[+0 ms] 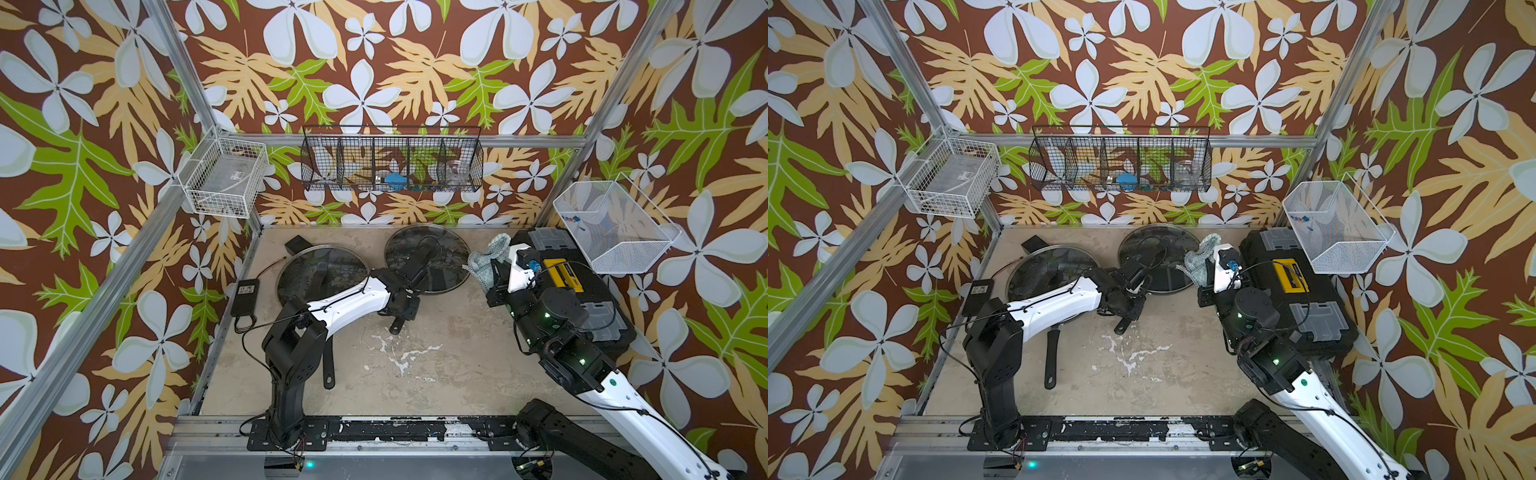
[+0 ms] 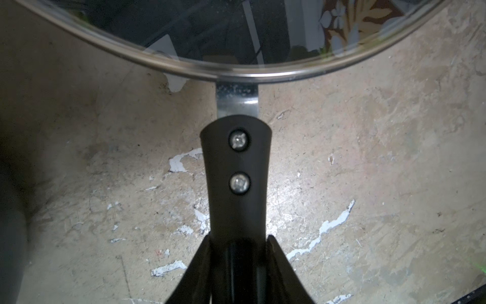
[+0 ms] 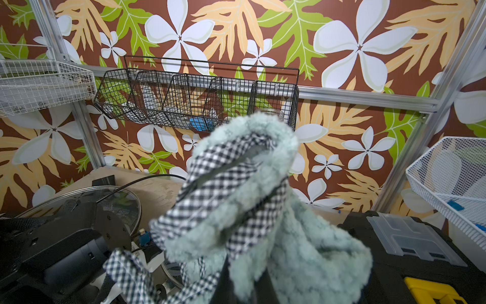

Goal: Wipe the pot lid with a cloth
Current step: Move the cooking pot to the center of the board.

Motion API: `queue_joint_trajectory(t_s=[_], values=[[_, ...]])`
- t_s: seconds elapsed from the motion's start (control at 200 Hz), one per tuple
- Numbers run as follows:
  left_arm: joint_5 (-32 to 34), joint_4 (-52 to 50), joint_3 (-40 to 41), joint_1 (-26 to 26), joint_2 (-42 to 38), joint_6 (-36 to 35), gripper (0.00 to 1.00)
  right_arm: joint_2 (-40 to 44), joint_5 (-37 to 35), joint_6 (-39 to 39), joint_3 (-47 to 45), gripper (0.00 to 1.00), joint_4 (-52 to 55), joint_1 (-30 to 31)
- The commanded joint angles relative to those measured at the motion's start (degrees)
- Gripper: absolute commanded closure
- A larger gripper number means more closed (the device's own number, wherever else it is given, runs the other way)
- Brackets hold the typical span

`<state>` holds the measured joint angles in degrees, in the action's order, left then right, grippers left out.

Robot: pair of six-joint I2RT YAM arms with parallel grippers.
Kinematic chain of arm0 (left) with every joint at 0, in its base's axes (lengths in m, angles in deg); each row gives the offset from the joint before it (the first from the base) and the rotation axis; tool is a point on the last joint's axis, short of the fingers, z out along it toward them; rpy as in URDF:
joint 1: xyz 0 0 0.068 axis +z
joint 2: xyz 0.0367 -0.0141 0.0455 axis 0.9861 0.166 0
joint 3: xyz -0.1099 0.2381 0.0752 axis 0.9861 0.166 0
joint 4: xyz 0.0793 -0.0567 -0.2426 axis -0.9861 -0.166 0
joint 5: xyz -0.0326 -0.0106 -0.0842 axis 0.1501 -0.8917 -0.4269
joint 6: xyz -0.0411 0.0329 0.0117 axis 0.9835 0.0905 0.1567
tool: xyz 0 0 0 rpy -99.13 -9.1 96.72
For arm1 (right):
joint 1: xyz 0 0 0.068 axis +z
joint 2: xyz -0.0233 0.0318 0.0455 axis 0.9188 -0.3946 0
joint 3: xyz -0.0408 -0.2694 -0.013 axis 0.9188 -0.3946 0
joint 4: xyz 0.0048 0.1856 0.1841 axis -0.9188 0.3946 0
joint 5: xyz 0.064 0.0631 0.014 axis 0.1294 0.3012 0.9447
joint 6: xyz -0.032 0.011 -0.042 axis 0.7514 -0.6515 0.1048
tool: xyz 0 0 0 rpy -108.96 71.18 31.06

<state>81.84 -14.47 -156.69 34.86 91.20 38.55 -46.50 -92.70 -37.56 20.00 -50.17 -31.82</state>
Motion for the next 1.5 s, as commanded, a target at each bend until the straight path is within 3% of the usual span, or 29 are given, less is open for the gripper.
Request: queue_joint_trajectory(t_s=[0.0,0.58,0.801,0.916,1.006,1.211,1.491], values=[[-0.5,-0.1,1.4,-0.3,-1.3,-0.8,0.70,0.1,0.0,-0.8,0.3,1.00,-1.4,0.0],[0.8,0.9,24.0,-0.8,-22.3,5.2,0.71,-1.1,1.1,-1.7,0.9,1.00,-1.9,0.0],[0.3,2.9,25.3,-0.9,-22.0,4.9,0.67,-1.4,1.5,-2.3,1.3,1.00,-1.8,0.0],[-0.4,3.1,24.9,-1.0,-21.5,4.6,0.57,-1.0,1.1,-2.2,1.6,1.00,-1.4,0.0],[-0.9,2.9,25.0,-1.1,-22.7,4.2,0.33,-1.0,0.8,-1.8,1.8,1.00,-1.2,0.0],[0.7,-2.5,23.7,-1.1,-28.0,2.6,0.01,-1.7,1.3,-2.2,2.1,1.00,-1.7,0.0],[3.3,-10.2,15.2,-1.1,-30.7,-1.0,0.00,-1.7,2.5,-3.1,1.9,1.00,-1.7,0.0]])
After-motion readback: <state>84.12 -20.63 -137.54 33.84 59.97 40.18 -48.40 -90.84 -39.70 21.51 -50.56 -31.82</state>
